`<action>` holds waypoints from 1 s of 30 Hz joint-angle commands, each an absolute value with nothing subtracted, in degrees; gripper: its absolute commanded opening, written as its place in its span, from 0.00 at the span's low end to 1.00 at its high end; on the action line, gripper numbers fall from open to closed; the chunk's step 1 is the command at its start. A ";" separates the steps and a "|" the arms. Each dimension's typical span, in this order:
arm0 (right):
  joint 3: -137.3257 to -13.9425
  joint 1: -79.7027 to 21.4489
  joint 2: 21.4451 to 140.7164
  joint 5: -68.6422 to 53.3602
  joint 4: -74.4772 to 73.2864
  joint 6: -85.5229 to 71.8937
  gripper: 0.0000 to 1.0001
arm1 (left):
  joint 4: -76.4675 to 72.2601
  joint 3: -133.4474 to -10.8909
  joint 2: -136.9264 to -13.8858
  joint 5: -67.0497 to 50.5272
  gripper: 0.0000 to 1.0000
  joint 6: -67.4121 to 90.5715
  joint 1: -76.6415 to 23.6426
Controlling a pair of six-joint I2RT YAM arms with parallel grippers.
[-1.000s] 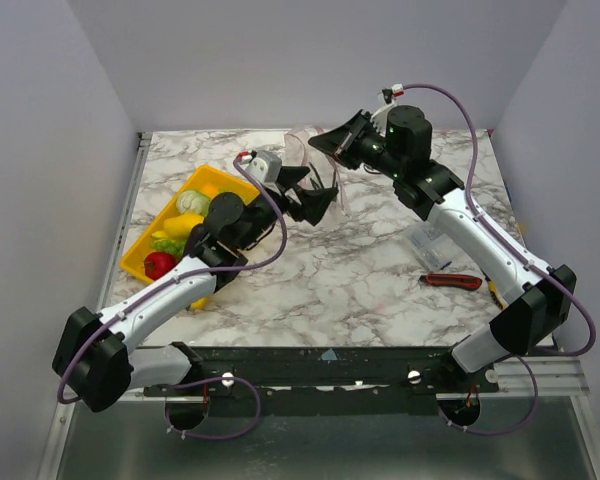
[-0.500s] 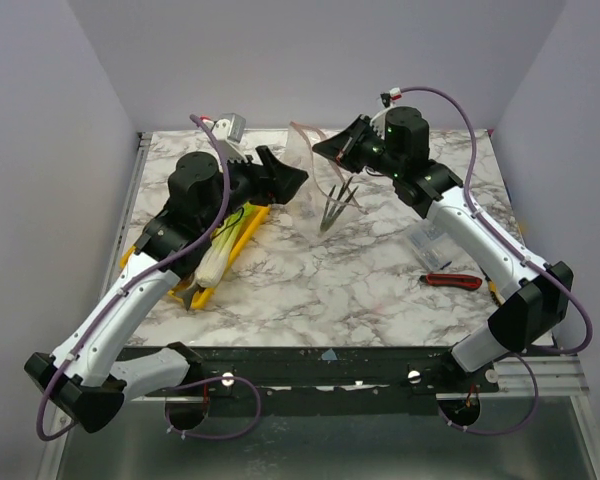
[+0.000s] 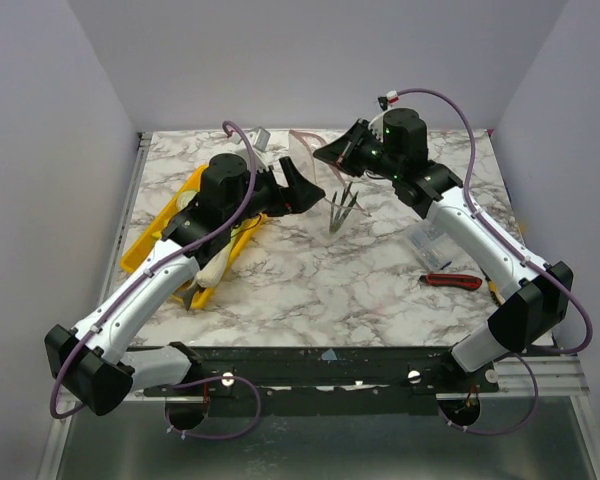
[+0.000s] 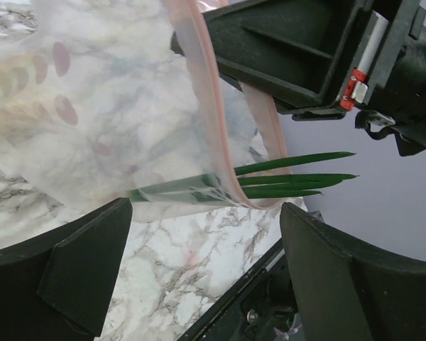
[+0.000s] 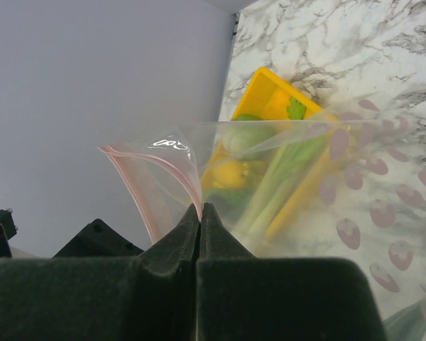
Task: Place the food in the zip-top bag and seal the zipper
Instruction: Adjust the zipper food storage bag at the center of the board.
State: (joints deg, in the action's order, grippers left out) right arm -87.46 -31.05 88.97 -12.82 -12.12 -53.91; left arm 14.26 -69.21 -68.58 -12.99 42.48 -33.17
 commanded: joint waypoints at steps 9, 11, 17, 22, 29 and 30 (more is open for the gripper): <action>-88.75 -30.94 85.69 -11.54 -19.62 -50.26 0.00 | 12.72 -70.81 -72.23 -11.15 0.46 43.98 -36.59; -89.24 -30.94 85.31 -10.75 -21.92 -49.93 0.01 | 12.18 -70.41 -72.25 -11.70 0.39 43.51 -36.85; -87.96 -30.91 83.49 -12.90 -23.65 -49.99 0.01 | 10.89 -70.97 -73.78 -15.23 0.40 43.87 -37.36; -88.67 -30.94 82.65 -11.90 -25.94 -48.37 0.01 | 9.88 -71.97 -75.66 -16.61 0.47 44.90 -38.85; -93.84 -30.94 83.48 -6.41 -37.55 -42.17 0.01 | 7.65 -73.82 -77.91 -21.20 0.02 47.41 -39.96; -94.62 -30.92 83.63 -4.92 -39.85 -39.93 0.01 | 7.37 -73.70 -77.62 -21.41 0.00 48.14 -40.47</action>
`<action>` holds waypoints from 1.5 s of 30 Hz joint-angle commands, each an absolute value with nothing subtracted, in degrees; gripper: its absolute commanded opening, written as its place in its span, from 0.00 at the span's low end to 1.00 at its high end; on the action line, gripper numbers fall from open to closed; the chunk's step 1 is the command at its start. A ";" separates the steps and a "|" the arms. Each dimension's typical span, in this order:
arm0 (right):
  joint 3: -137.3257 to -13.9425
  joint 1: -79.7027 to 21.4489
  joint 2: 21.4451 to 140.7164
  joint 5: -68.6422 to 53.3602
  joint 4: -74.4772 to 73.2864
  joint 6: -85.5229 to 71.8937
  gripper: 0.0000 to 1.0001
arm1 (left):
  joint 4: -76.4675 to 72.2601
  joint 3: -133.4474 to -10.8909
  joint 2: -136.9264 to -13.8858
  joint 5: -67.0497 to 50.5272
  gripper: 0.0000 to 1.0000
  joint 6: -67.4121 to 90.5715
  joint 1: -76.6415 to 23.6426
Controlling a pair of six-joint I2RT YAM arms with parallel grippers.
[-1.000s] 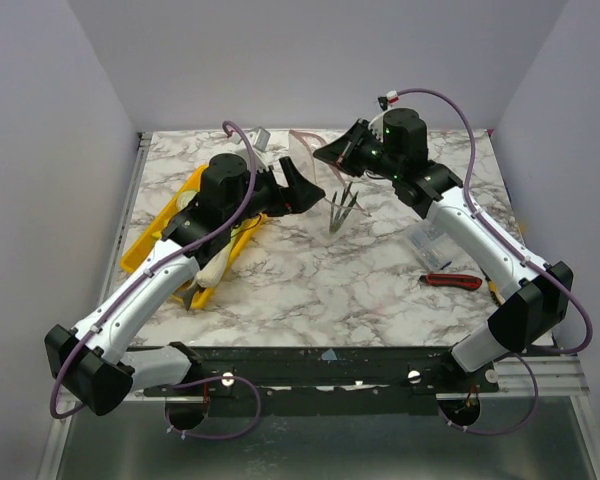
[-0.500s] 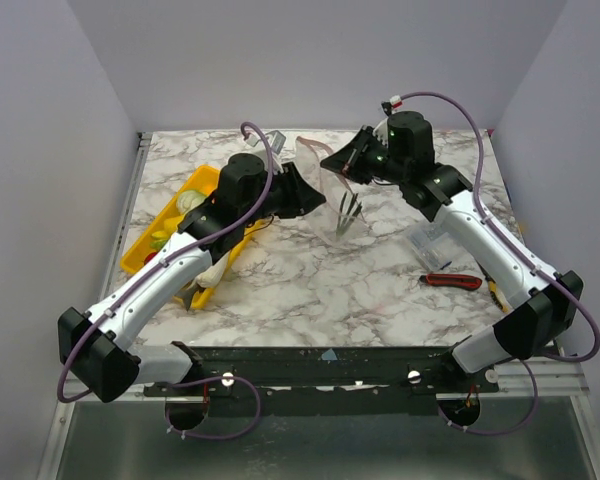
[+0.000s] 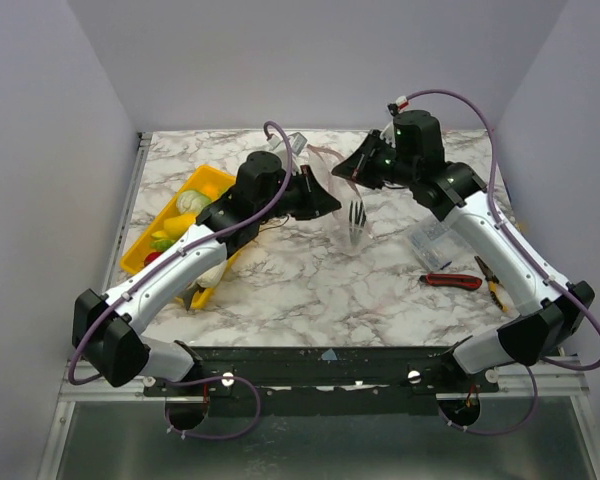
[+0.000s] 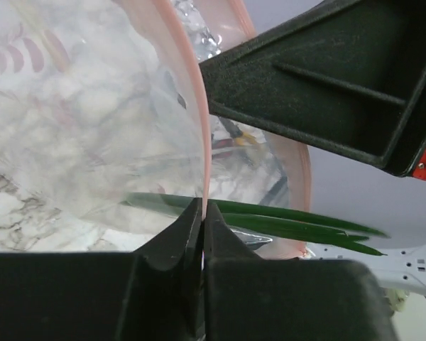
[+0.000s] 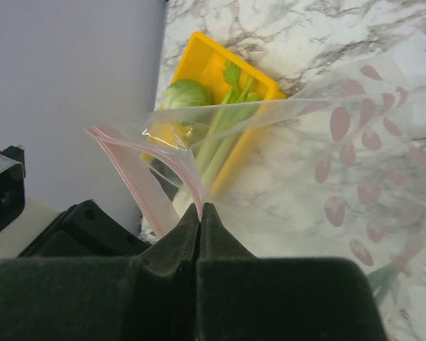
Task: Place the food in the zip-top bag and seal the zipper
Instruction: Adjust the zipper food storage bag at the center of the board.
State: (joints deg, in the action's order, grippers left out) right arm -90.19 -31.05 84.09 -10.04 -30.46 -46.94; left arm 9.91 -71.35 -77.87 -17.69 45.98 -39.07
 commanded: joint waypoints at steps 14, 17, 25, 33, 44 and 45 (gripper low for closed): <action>-118.89 -31.02 94.69 11.03 -63.26 -12.85 0.01 | 1.50 -63.96 -72.38 -26.27 0.00 76.98 -42.55; -121.40 -31.02 101.07 11.79 -61.79 -11.48 0.01 | 5.11 -63.23 -72.85 -23.57 0.00 80.45 -41.06; -123.41 -31.00 105.96 5.37 -56.97 -10.10 0.01 | 9.94 -62.53 -71.99 -21.38 0.00 85.38 -35.68; -123.55 -31.01 106.60 8.95 -55.35 -7.91 0.00 | 11.38 -63.08 -73.85 -23.74 0.00 83.98 -30.62; -106.93 -30.77 98.26 -6.46 -37.80 -13.78 0.00 | 20.73 -70.39 -72.42 -16.94 0.00 73.03 -29.38; -106.04 -30.72 97.94 -7.94 -37.14 -14.55 0.00 | 21.79 -71.26 -72.66 -17.48 0.00 72.67 -29.31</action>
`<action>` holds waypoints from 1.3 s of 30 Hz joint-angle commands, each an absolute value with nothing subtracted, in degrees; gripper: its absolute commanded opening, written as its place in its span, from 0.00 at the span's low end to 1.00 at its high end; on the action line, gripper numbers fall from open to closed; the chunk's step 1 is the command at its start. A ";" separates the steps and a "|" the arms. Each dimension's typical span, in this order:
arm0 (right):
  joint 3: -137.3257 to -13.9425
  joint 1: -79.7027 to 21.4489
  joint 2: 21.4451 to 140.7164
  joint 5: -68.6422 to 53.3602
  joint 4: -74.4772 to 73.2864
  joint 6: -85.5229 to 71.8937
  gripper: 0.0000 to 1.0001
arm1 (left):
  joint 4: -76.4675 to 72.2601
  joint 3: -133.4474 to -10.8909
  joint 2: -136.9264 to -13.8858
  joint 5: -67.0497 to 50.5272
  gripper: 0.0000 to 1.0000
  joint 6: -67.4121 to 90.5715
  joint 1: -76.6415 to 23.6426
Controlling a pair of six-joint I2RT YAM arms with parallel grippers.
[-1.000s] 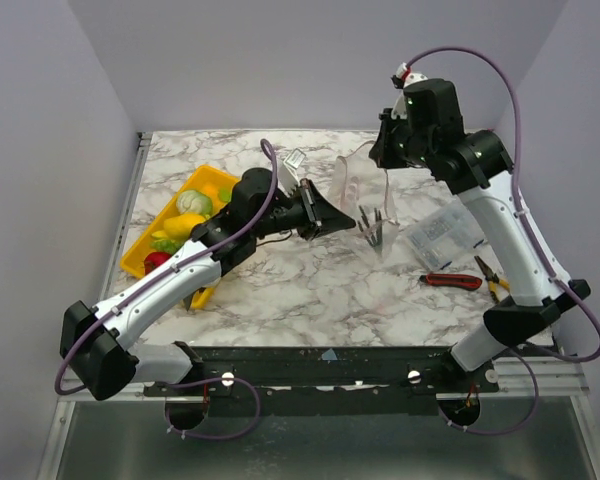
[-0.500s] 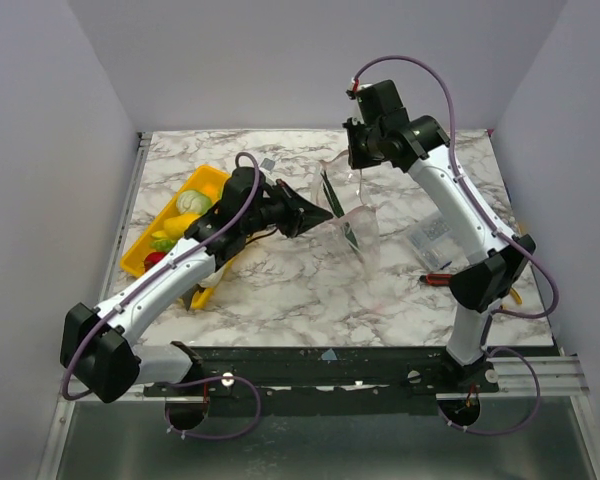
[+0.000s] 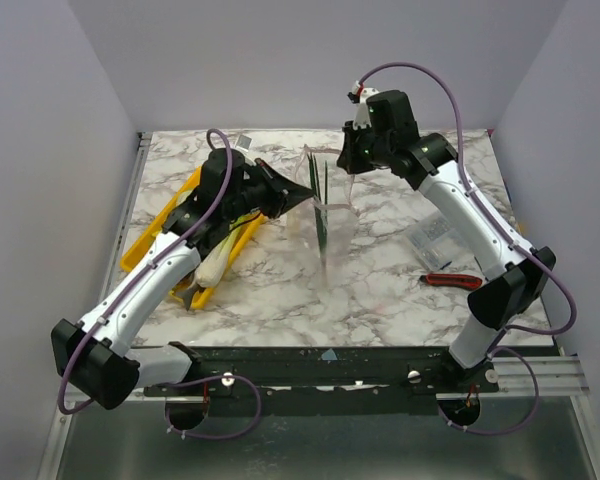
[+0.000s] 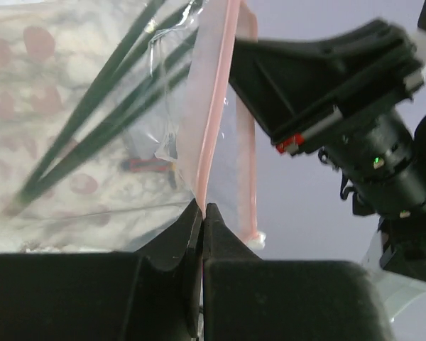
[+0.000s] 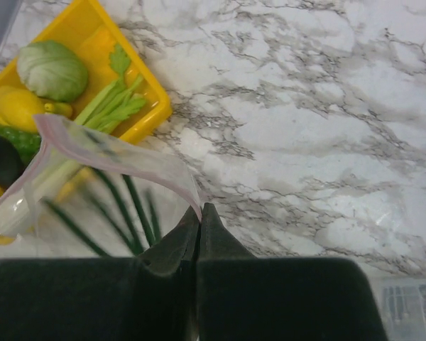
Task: Place the food in the zip-top bag and seal the zipper
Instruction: Adjust the zipper food storage bag at the center of the board.
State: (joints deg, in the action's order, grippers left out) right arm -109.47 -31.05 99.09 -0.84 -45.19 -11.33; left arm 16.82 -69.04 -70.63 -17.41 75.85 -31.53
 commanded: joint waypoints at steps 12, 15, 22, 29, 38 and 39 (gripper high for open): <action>-111.09 -30.82 95.51 -6.87 -44.84 -16.32 0.01 | 12.29 -67.67 -70.23 -21.54 0.00 76.55 -30.73; -110.85 -30.78 93.01 -6.54 -43.76 -16.17 0.01 | 9.60 -66.50 -71.00 -22.57 0.00 78.15 -30.76; -105.05 -30.76 92.13 5.39 -40.98 -13.05 0.00 | 5.36 -67.97 -77.09 -27.39 0.16 77.31 -31.20; -98.45 -30.41 89.45 8.99 -37.55 -10.75 0.00 | 0.83 -62.42 -72.71 -27.25 0.77 69.82 -30.47; -97.55 -29.75 89.10 6.11 -36.90 -10.70 0.00 | 29.63 -67.35 -60.51 -6.33 0.95 34.68 -28.70; -97.56 -29.66 89.07 5.67 -36.81 -10.57 0.00 | 32.42 -67.49 -59.84 -2.43 0.95 31.79 -28.49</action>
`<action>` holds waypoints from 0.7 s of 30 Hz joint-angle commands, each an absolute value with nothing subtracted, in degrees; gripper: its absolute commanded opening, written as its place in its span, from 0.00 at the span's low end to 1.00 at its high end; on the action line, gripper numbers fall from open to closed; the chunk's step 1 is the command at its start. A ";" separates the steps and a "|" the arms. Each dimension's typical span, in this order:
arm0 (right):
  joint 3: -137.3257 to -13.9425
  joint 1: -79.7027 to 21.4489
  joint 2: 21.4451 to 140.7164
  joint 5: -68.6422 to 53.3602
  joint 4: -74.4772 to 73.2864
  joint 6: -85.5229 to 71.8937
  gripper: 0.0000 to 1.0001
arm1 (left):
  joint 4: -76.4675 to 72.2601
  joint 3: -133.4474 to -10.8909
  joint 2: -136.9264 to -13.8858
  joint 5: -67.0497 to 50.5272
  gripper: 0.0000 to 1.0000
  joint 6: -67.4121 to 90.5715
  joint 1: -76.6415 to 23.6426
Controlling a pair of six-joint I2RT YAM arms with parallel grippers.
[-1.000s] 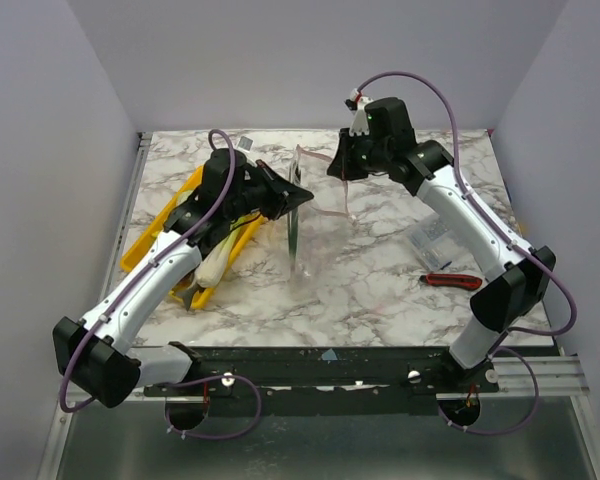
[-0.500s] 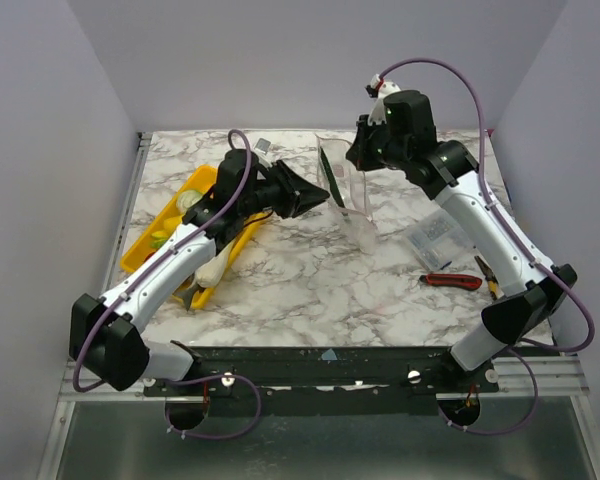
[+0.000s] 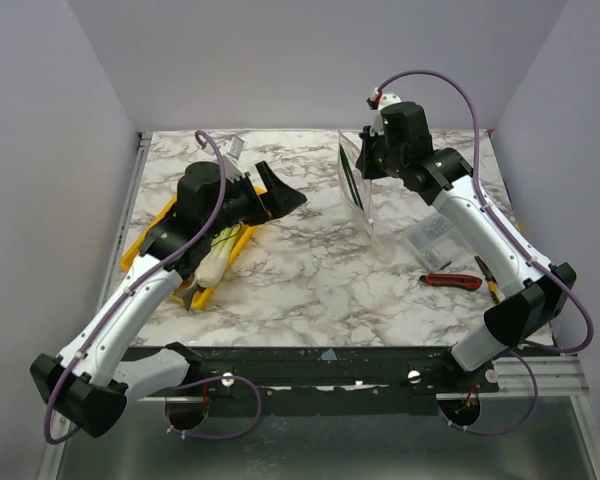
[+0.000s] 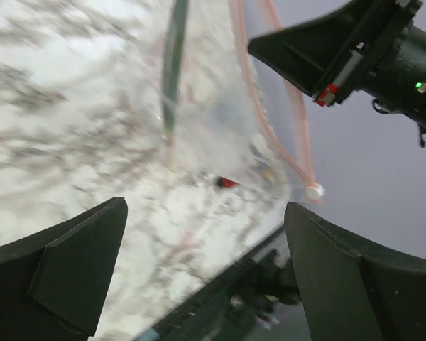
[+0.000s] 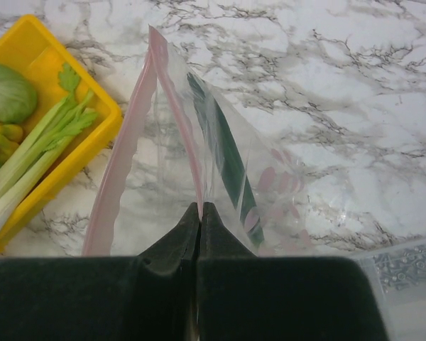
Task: Place the food in the zip-top bag and seal the zipper
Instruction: Adjust the zipper food storage bag at the center of the board, then pick up the fake vegetable from the bin.
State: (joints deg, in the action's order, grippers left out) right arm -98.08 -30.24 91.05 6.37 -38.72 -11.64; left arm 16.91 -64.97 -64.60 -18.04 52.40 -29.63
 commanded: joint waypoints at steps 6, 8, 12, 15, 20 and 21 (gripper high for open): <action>-97.88 -29.64 88.92 4.29 -36.75 -10.41 0.00 | 40.89 -63.72 -57.34 19.94 0.96 25.29 -28.30; -97.96 -29.69 88.82 3.74 -36.87 -10.28 0.00 | 40.25 -61.37 -57.74 27.33 0.96 25.99 -28.29; -97.65 -29.70 88.51 2.67 -37.00 -10.02 0.00 | 35.51 -57.75 -61.18 35.83 0.99 23.44 -28.23; -97.45 -29.67 88.10 2.40 -37.07 -9.51 0.00 | 35.14 -57.99 -65.58 41.31 0.98 23.72 -27.61; -96.72 -29.66 87.63 3.72 -36.30 -7.97 0.00 | 31.01 -55.60 -71.02 39.81 0.98 23.63 -22.51; -96.64 -29.64 87.49 3.61 -36.31 -7.87 0.00 | 32.04 -55.73 -72.04 38.90 0.99 24.97 -21.37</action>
